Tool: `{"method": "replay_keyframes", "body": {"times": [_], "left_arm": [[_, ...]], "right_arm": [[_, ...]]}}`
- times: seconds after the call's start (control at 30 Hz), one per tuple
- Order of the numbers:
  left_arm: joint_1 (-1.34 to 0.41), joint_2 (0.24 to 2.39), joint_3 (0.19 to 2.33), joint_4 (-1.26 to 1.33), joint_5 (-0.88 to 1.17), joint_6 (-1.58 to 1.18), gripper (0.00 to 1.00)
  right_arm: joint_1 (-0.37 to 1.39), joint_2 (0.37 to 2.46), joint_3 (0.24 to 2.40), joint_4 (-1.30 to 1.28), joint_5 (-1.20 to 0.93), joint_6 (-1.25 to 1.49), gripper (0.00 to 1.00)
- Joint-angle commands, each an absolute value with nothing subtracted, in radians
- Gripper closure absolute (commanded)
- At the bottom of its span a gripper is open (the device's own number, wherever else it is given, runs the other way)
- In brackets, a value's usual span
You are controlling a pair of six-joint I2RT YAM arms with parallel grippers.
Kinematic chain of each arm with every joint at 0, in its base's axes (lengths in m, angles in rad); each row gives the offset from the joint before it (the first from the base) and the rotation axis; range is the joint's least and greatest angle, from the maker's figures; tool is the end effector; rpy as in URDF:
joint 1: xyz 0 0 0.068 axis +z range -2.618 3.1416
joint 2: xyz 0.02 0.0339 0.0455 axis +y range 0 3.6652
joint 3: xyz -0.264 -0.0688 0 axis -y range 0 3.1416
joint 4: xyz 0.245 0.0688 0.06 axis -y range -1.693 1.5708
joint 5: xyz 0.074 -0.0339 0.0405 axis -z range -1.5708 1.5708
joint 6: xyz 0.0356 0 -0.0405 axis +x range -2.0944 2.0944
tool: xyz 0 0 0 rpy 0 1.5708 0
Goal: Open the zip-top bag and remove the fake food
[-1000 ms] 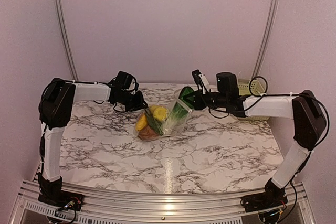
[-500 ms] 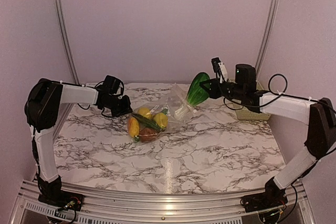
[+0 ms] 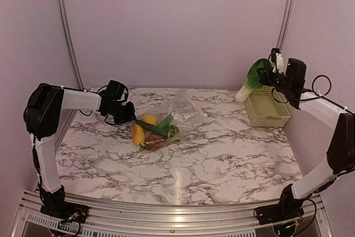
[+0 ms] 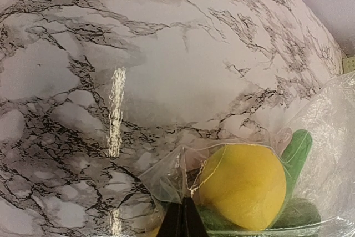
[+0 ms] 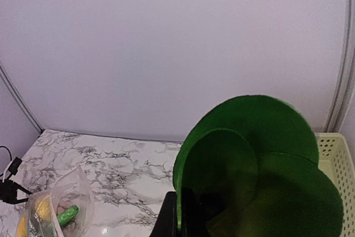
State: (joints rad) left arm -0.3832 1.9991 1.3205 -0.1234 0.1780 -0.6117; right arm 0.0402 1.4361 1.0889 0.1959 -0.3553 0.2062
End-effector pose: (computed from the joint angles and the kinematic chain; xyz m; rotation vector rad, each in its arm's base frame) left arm 0.4000 -0.1681 0.1682 -0.1926 2.4587 -0.6690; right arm 0.3407 0.0261 0.3320 -0.1216 1.7327 0.4871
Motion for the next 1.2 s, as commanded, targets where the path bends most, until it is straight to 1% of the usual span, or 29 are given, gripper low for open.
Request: {"method": "replay_keyframes", "body": {"times": [0.0,0.13,0.27,0.4,0.67,0.8,0.9,0.97,1.0,1.07,1.17], "left_arm": [[-0.376,1.972,1.326,-0.17,0.172,-0.584,1.0],[-0.376,1.969,1.324,-0.17,0.175,-0.581,1.0],[-0.376,1.968,1.322,-0.172,0.173,-0.576,1.0],[-0.376,1.97,1.322,-0.171,0.177,-0.568,1.0],[-0.376,1.967,1.326,-0.166,0.177,-0.566,1.0],[-0.376,1.964,1.319,-0.163,0.175,-0.566,1.0],[-0.376,1.967,1.323,-0.161,0.176,-0.565,1.0],[-0.377,1.971,1.327,-0.158,0.178,-0.566,1.0],[-0.377,1.972,1.33,-0.157,0.18,-0.565,1.0],[-0.376,1.977,1.339,-0.155,0.184,-0.567,1.0],[-0.376,1.986,1.349,-0.15,0.191,-0.567,1.0]], "right_arm": [[-0.109,1.457,1.233,0.081,-0.333,0.217,1.0],[-0.186,1.479,1.325,-0.04,-0.329,0.105,1.0],[-0.2,1.526,1.408,-0.134,-0.31,0.01,1.0],[-0.202,1.609,1.451,-0.198,-0.354,-0.021,1.0],[-0.202,1.882,1.615,-0.409,-0.441,-0.098,1.0],[-0.202,1.973,1.661,-0.407,-0.424,-0.127,1.0],[-0.203,2.055,1.745,-0.442,-0.429,-0.141,0.99],[-0.203,2.092,1.785,-0.459,-0.415,-0.135,0.81],[-0.202,2.101,1.8,-0.462,-0.41,-0.132,0.74],[-0.202,2.108,1.815,-0.46,-0.406,-0.124,0.63],[-0.202,2.101,1.829,-0.442,-0.408,-0.116,0.54]]}}
